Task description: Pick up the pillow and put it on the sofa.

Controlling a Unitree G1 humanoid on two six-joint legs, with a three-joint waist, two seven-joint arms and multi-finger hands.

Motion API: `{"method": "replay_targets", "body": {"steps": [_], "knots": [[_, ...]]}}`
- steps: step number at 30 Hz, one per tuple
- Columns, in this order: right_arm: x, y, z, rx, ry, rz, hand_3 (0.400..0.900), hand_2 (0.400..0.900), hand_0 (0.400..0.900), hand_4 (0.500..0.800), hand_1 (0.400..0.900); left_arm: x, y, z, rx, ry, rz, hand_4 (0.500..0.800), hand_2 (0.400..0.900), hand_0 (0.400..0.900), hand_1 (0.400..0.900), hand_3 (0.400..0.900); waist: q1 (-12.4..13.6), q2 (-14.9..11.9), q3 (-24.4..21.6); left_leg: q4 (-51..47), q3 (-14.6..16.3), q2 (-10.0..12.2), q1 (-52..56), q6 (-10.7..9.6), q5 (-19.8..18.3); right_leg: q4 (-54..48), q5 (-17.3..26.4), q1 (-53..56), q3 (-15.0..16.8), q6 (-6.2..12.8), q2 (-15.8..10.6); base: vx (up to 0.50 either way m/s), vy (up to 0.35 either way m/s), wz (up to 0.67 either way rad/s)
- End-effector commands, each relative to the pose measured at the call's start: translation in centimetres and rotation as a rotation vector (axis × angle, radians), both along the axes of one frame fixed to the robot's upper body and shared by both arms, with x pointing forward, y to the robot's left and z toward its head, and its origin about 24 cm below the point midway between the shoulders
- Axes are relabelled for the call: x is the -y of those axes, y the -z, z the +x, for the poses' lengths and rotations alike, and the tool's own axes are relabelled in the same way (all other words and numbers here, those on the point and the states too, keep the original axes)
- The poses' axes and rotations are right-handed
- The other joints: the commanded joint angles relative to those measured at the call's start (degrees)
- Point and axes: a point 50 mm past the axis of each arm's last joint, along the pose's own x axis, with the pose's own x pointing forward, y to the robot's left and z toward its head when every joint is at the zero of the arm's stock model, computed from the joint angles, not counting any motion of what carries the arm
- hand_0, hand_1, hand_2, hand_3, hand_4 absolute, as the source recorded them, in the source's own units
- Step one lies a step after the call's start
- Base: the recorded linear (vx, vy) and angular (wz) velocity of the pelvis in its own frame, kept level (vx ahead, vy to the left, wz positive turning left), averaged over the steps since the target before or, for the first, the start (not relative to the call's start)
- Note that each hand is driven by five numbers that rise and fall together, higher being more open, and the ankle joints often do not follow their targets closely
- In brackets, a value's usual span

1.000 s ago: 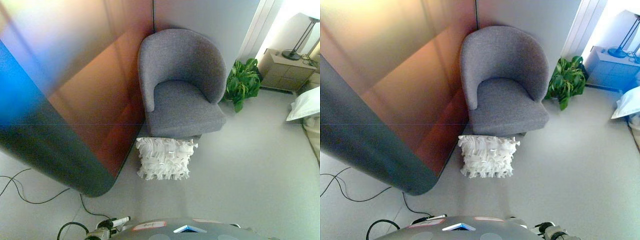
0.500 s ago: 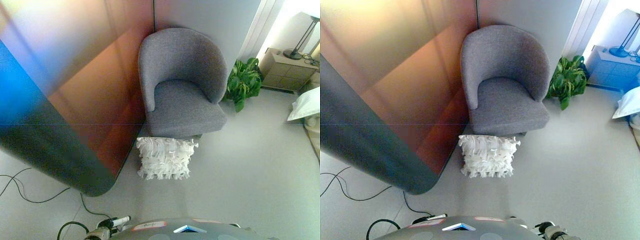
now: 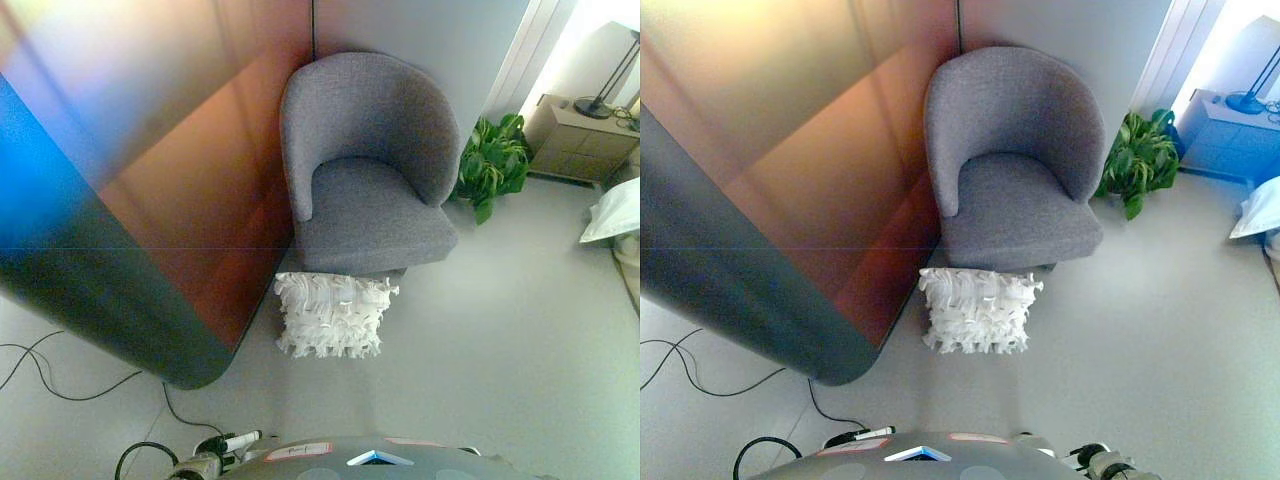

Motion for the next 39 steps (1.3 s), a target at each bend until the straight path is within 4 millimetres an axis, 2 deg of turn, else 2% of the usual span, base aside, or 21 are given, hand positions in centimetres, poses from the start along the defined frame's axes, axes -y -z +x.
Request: {"method": "replay_targets", "body": {"steps": [1, 3, 4, 5, 6, 7, 8, 10, 13, 16, 18, 21, 24, 25, 26, 29, 31, 33, 35, 36, 39], "knots": [[-2.2, 0.2, 2.8, 0.047, 0.038, 0.059, 0.9, 0.9, 0.9, 0.8, 0.9, 0.0, -0.1, 1.4, -0.046, 0.106, 0.044, 0.8, 0.9, 0.9, 0.9, 0.9, -0.06, -1.03, 3.74, 0.83, 0.23, 1.3, 2.35, 1.52, -2.46, 4.3, -1.24, -1.15, 1.13, 1.41, -2.17, -0.01, -0.181, 0.0], [-1.9, 0.1, 3.3, 0.065, 0.037, 0.047, 0.9, 0.9, 0.9, 0.8, 0.9, -0.1, -0.2, 1.6, -0.051, 0.094, 0.049, 0.8, 0.9, 0.9, 0.9, 0.9, -0.67, -1.36, 4.64, 3.88, -0.26, 2.22, 1.16, 1.15, -2.82, 5.78, -2.1, -2.8, 2.7, 0.25, -0.73, -0.05, -0.201, -0.05], [-1.6, 0.0, 3.6, 0.072, 0.02, 0.04, 0.9, 0.9, 0.9, 0.8, 0.9, -0.1, -0.2, 1.9, -0.048, 0.08, 0.048, 0.8, 0.9, 0.9, 0.9, 0.9, -1.01, -1.93, 5.22, 8.41, -0.64, 2.59, 0.08, 0.99, -4.19, 6.89, -2.33, -4.09, 3.08, -0.6, -0.37, -0.08, -0.217, -0.24], [-1.3, -0.1, 3.8, 0.08, -0.001, 0.032, 0.9, 0.9, 0.9, 0.8, 0.9, -0.1, -0.2, 2.0, -0.041, 0.055, 0.046, 0.8, 0.9, 0.9, 0.9, 0.9, -0.89, -2.59, 6.21, 14.9, -1.44, 2.84, -2.56, 0.72, -3.75, 7.86, -2.37, -4.96, 2.94, -1.5, -0.43, -0.07, -0.205, -0.33], [-1.0, -0.2, 4.0, 0.084, -0.013, 0.028, 0.9, 0.9, 0.9, 0.8, 0.9, 0.0, -0.2, 2.0, -0.039, 0.045, 0.04, 0.8, 0.9, 0.9, 0.9, 0.9, -0.67, -2.83, 7.08, 20.44, -2.75, 3.06, -4.93, 0.47, -2.74, 8.24, -2.56, -5.06, 2.86, -2.26, -0.24, -0.03, -0.174, -0.65], [-0.5, -0.3, 4.2, 0.078, -0.044, 0.012, 0.9, 0.9, 0.9, 0.8, 0.9, 0.3, -0.1, 1.9, -0.035, 0.02, 0.021, 0.8, 0.9, 0.9, 0.9, 0.9, 0.5, -2.95, 8.52, 26.7, -6.2, 1.64, -10.48, 0.12, 1.21, 8.76, -2.67, -5.29, 2.87, -3.15, -0.3, 0.01, -0.088, -0.6], [-0.3, -0.4, 4.2, 0.074, -0.052, 0.004, 0.9, 0.9, 0.9, 0.8, 0.9, 0.5, -0.1, 1.7, -0.035, 0.006, 0.013, 0.8, 0.9, 0.9, 0.9, 0.9, 0.85, -2.68, 8.97, 27.83, -7.16, 1.3, -12.2, -0.01, 2.34, 9.06, -2.92, -5.28, 3.0, -3.31, -0.17, 0.09, 0.0, -0.74], [0.5, -0.6, 4.2, 0.061, -0.061, -0.018, 0.9, 0.9, 0.9, 0.8, 0.9, 1.1, 0.1, 1.0, -0.039, -0.026, -0.019, 0.8, 0.9, 0.9, 0.9, 0.9, 2.4, -1.19, 10.55, 23.89, -6.58, 1.35, -15.02, -0.76, 5.15, 9.48, -3.98, -3.9, 2.99, -2.86, -0.13, 0.19, 0.126, -0.51], [1.1, -0.8, 4.5, 0.064, -0.077, -0.014, 0.9, 0.9, 0.9, 0.8, 0.9, 1.0, 0.2, -0.1, -0.065, -0.039, -0.031, 0.8, 0.9, 0.9, 0.9, 0.9, 4.22, 1.0, 11.2, 11.58, -5.1, 4.33, -15.83, -2.56, 10.97, 8.01, -5.89, 0.02, 2.43, -2.0, 0.52, 0.32, 0.156, -0.27], [1.1, -0.8, 4.6, 0.073, -0.077, -0.01, 0.9, 0.9, 0.9, 0.8, 0.9, 0.8, 0.2, -0.8, -0.088, -0.04, -0.021, 0.8, 0.9, 0.9, 0.9, 0.9, 5.79, 1.55, 10.85, 3.3, -4.02, 6.28, -17.66, -3.77, 14.93, 5.79, -8.51, 5.98, 3.78, -2.13, 0.84, 0.48, 0.181, -0.25], [0.9, -0.7, 4.6, 0.075, -0.092, -0.011, 0.9, 0.9, 0.9, 0.8, 0.9, 0.9, 0.3, -1.0, -0.089, -0.048, -0.019, 0.8, 0.9, 0.9, 0.9, 0.9, 6.2, 1.49, 10.41, 3.64, -3.62, 6.06, -17.91, -3.58, 13.89, 5.33, -9.42, 7.78, 3.95, -1.9, -0.06, 0.38, 0.198, -0.26], [0.1, -0.6, 4.8, 0.077, -0.132, -0.002, 0.9, 0.9, 0.9, 0.8, 0.9, 0.8, 0.2, -0.7, -0.074, -0.095, -0.008, 0.8, 0.9, 0.9, 0.9, 0.9, 6.52, 0.84, 8.77, 6.12, -2.61, 5.17, -17.35, -1.91, 8.2, 5.76, -10.09, 9.76, 4.05, 0.0, -3.58, 0.4, 0.242, -0.22], [-0.3, -0.6, 5.3, 0.09, -0.164, 0.007, 0.9, 0.9, 0.9, 0.8, 0.9, 0.3, 0.0, 0.5, -0.058, -0.085, 0.004, 0.8, 0.9, 0.9, 0.9, 0.9, 6.76, 0.18, 8.04, 17.86, -1.37, 5.6, -21.56, -0.94, 4.4, 8.84, -11.13, 10.88, 3.65, 1.33, -7.06, 0.35, 0.191, 0.05], [-0.3, -0.6, 5.7, 0.102, -0.173, 0.011, 0.9, 0.9, 0.9, 0.8, 0.9, 0.2, -0.1, 0.9, -0.053, -0.075, 0.004, 0.8, 0.9, 0.9, 0.9, 0.9, 6.93, -0.09, 7.9, 21.0, -0.94, 5.66, -22.95, 0.02, 2.72, 9.64, -11.47, 10.83, 3.45, 1.68, -8.09, 0.3, 0.178, 0.03], [-0.3, -0.7, 6.1, 0.115, -0.187, 0.009, 0.9, 0.9, 0.9, 0.8, 0.9, -0.1, -0.2, 1.2, -0.058, -0.073, 0.003, 0.8, 0.9, 0.9, 0.9, 0.9, 7.31, -0.28, 7.57, 24.21, -0.58, 5.33, -24.09, 0.75, 1.16, 10.92, -11.21, 11.18, 2.94, 1.53, -9.59, 0.32, 0.192, -0.02], [-0.3, -0.9, 6.8, 0.139, -0.2, 0.009, 0.9, 0.9, 0.9, 0.8, 0.9, -0.6, -0.3, 1.4, -0.069, -0.063, 0.005, 0.8, 0.9, 0.9, 0.9, 0.9, 7.98, -0.52, 6.95, 27.42, -0.8, 4.58, -25.29, 1.93, -1.1, 12.81, -10.61, 11.82, 2.64, 1.23, -11.44, 0.28, 0.16, 0.0], [-0.2, -0.9, 7.1, 0.152, -0.215, -0.004, 0.9, 0.9, 0.9, 0.8, 0.9, -1.0, -0.4, 1.6, -0.082, -0.041, 0.008, 0.8, 0.9, 0.9, 0.9, 0.9, 8.08, -0.86, 6.11, 27.37, -0.62, 3.39, -24.85, 3.27, -2.46, 15.08, -8.51, 12.26, 3.24, 1.21, -13.08, 0.35, 0.211, 0.18], [0.0, -0.9, 6.9, 0.145, -0.221, -0.016, 0.9, 0.9, 0.9, 0.8, 0.9, -1.3, -0.6, 2.1, -0.092, -0.004, 0.017, 0.8, 0.9, 0.9, 0.9, 0.9, 7.78, -1.47, 5.42, 25.32, -0.44, 0.95, -23.02, 5.3, -3.71, 20.89, -1.83, 10.75, 4.3, 1.85, -15.72, 0.33, 0.202, 0.39], [0.0, -0.9, 6.6, 0.139, -0.231, -0.031, 0.9, 0.9, 0.9, 0.8, 0.9, -1.7, -0.8, 2.5, -0.099, 0.03, 0.034, 0.8, 0.9, 0.9, 0.9, 0.9, 6.74, -1.43, 5.15, 22.56, -1.0, -1.12, -20.32, 7.38, -4.56, 28.21, 1.8, 6.21, 6.85, 1.92, -15.62, 0.33, 0.188, 0.57], [0.0, -0.9, 6.5, 0.137, -0.257, -0.043, 0.9, 0.9, 0.9, 0.8, 0.9, -1.8, -0.8, 2.7, -0.103, 0.041, 0.047, 0.8, 0.9, 0.9, 0.9, 0.9, 5.78, -1.15, 5.27, 20.74, -1.16, -2.1, -18.01, 8.28, -4.94, 31.99, 2.43, 2.12, 8.01, 1.18, -15.24, 0.31, 0.145, 0.49], [-0.1, -1.0, 7.3, 0.164, -0.369, -0.088, 0.9, 0.9, 0.9, 0.8, 0.9, -1.8, -1.1, 3.8, -0.096, 0.043, 0.078, 0.8, 0.9, 0.9, 0.9, 0.9, 3.95, -0.65, 6.46, 18.07, -1.76, -2.86, -14.28, 8.75, -5.42, 31.69, -1.22, -7.17, 8.11, -0.83, -12.26, 0.25, -0.033, 0.29]]}}
